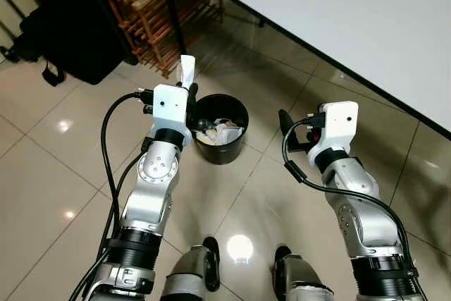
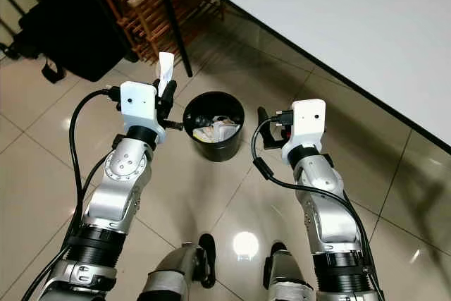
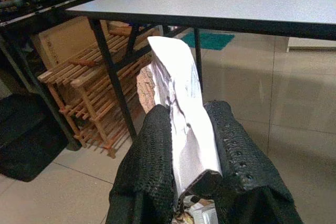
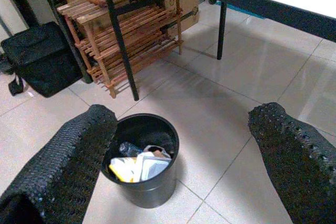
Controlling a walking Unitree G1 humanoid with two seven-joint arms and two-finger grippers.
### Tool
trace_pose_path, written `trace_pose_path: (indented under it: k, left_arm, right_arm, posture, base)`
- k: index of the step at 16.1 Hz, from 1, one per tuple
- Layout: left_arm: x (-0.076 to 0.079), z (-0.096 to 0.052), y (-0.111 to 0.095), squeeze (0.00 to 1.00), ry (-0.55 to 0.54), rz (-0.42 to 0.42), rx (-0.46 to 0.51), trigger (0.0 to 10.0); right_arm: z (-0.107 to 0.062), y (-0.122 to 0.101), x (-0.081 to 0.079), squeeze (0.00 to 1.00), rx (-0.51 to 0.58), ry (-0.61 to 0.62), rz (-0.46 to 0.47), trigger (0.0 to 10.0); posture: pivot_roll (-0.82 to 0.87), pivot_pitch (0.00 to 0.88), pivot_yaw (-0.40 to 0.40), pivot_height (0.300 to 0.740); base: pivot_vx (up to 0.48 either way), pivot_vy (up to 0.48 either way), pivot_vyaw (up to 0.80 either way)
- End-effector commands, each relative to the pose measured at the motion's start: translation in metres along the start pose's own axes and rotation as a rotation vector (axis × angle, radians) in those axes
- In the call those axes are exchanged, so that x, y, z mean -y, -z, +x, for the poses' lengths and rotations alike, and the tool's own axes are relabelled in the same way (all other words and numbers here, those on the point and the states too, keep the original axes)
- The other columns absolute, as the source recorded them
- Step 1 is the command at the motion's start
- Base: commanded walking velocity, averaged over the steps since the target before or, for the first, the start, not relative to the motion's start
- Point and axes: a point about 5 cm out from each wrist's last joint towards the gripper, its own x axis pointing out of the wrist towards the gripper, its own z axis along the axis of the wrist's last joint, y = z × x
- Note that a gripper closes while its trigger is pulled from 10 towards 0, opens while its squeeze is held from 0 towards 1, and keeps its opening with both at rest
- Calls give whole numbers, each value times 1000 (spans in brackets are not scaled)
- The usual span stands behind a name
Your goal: Picking trash to rubbish bin
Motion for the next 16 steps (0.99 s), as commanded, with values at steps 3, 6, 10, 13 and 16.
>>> trace_pose_path:
  k: [3, 6, 10, 13, 16]
  left_arm:
    - [-1, -4, 6, 0, -5, 6, -22, 10000]
    - [-2, -4, 6, 0, -6, 8, -24, 10000]
    - [-2, -6, 7, 0, -4, 8, -28, 10000]
    - [-1, -10, 10, 0, -3, 7, -37, 10000]
    - [0, -16, 14, 0, -1, 9, -56, 10000]
  right_arm:
    - [-2, 5, 0, 0, -23, -4, 9, 10000]
    - [-2, 5, -1, 0, -23, -6, 9, 10000]
    - [-4, 7, -1, 0, -29, -6, 11, 10000]
    - [-7, 10, -3, 0, -44, -12, 15, 10000]
    - [-11, 12, -5, 0, -54, -14, 20, 10000]
  posture:
    - [37, 323, 81, 740]
    - [38, 325, 81, 740]
    - [38, 335, 80, 740]
    - [42, 350, 79, 740]
    - [45, 372, 79, 740]
  base:
    - [0, 0, 0]
    - [0, 0, 0]
    - [0, 0, 0]
    - [0, 0, 0]
    - [0, 0, 0]
